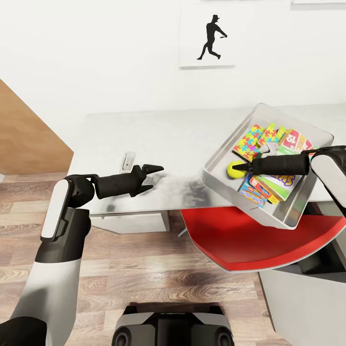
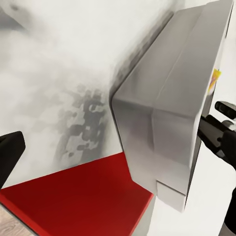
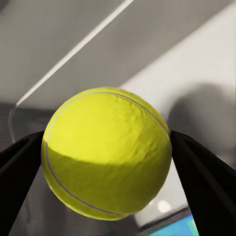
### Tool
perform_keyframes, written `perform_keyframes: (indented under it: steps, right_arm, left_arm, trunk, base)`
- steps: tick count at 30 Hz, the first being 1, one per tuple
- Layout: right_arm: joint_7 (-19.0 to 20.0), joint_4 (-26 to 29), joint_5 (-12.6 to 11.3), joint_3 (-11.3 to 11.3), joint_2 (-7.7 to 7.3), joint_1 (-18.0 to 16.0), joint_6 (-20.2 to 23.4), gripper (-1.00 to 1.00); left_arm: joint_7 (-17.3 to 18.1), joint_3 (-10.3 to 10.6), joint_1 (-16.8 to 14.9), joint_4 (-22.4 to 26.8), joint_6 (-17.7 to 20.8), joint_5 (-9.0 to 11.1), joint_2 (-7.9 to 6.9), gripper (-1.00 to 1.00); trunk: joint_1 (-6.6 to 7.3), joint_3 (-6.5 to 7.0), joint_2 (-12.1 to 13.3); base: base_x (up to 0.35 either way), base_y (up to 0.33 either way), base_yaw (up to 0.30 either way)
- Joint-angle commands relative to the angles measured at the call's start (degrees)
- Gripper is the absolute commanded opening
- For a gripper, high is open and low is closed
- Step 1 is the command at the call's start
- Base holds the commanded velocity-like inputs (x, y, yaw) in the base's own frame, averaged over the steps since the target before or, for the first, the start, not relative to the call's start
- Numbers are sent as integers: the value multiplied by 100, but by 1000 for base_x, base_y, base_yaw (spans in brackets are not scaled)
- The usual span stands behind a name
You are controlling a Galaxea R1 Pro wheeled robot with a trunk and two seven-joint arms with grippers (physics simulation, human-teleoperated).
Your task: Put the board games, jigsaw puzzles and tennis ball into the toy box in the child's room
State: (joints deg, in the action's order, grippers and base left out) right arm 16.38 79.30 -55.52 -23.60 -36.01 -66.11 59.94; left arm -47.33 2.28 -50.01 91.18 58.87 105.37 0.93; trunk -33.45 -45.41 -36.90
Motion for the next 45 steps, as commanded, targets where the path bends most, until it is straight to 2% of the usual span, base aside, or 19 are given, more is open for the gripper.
perform_keyframes:
  steps: [1,2,13,31,34,37,38,41,45]
  right_arm:
    - [64,-1,57,-8,-4,-7,6,-100]
    - [57,-1,79,-7,8,-7,6,100]
    - [-128,-2,204,5,85,-7,6,100]
    - [-160,73,201,111,58,-20,6,100]
    - [-156,239,196,272,20,-40,6,100]
    - [-156,504,181,590,-15,-33,6,100]
    - [-156,504,181,590,-15,-33,6,100]
    - [-159,754,173,874,-41,-20,6,100]
    - [-161,925,180,1061,-72,-12,6,100]
  left_arm:
    - [-60,-4,-4,3,11,50,3,100]
    - [-59,-5,-5,2,11,49,3,100]
    - [-59,0,-9,-35,11,55,4,100]
    - [-41,8,36,-30,11,65,6,100]
    - [-10,9,106,-24,11,61,9,100]
    - [38,9,230,7,11,54,7,100]
    - [38,9,230,7,11,54,7,100]
    - [90,9,318,27,11,49,1,100]
    - [127,9,371,42,11,47,1,100]
  trunk:
    - [-2,-5,-6]
    - [-2,-5,-6]
    - [-2,-5,-6]
    - [-2,-5,-6]
    - [-2,-5,-6]
    - [-2,-5,-6]
    - [-2,-5,-6]
    - [-2,-4,-6]
    - [-2,12,-6]
  base:
    - [0,0,0]
    - [0,0,0]
    - [0,0,0]
    - [0,0,0]
    - [0,0,0]
    - [0,0,0]
    - [0,0,0]
    - [0,0,6]
    - [0,0,54]
